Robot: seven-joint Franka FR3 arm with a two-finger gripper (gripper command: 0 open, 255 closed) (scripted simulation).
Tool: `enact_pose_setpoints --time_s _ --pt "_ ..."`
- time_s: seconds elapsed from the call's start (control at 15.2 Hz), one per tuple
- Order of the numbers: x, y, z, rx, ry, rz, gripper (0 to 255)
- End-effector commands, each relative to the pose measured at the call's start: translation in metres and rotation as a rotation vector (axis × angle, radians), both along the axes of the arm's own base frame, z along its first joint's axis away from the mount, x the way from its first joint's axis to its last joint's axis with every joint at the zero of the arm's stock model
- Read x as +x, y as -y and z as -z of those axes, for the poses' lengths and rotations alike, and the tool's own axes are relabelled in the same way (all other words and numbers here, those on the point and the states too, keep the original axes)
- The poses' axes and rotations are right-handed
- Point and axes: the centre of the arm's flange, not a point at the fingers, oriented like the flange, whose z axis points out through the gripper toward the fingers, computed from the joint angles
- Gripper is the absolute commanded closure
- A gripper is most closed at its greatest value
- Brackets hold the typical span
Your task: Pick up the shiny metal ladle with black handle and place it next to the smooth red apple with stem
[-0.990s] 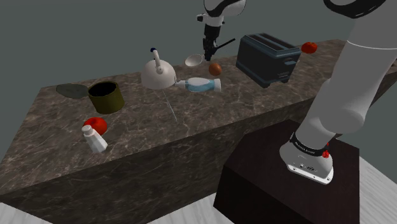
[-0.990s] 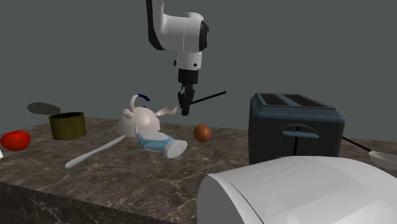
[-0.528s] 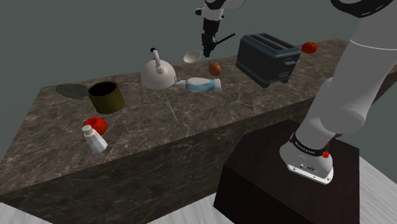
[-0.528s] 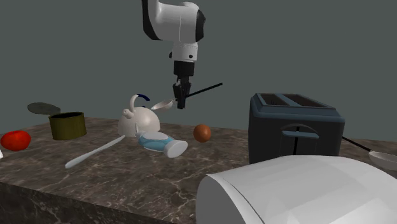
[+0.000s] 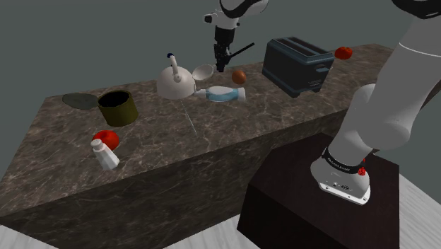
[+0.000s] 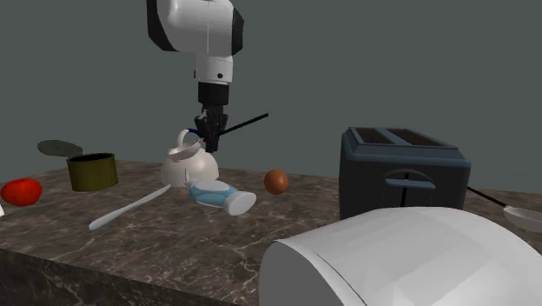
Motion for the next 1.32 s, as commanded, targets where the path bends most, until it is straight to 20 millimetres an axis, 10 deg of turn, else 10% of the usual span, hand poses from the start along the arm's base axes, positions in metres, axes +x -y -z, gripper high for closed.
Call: enact_pose_setpoints --time_s 0.0,1.25 --pt "-0.002 -0.027 -0.001 0.000 0.000 0.002 255" --pt "-0.044 -0.274 -0.001 0.000 0.000 0.002 255"
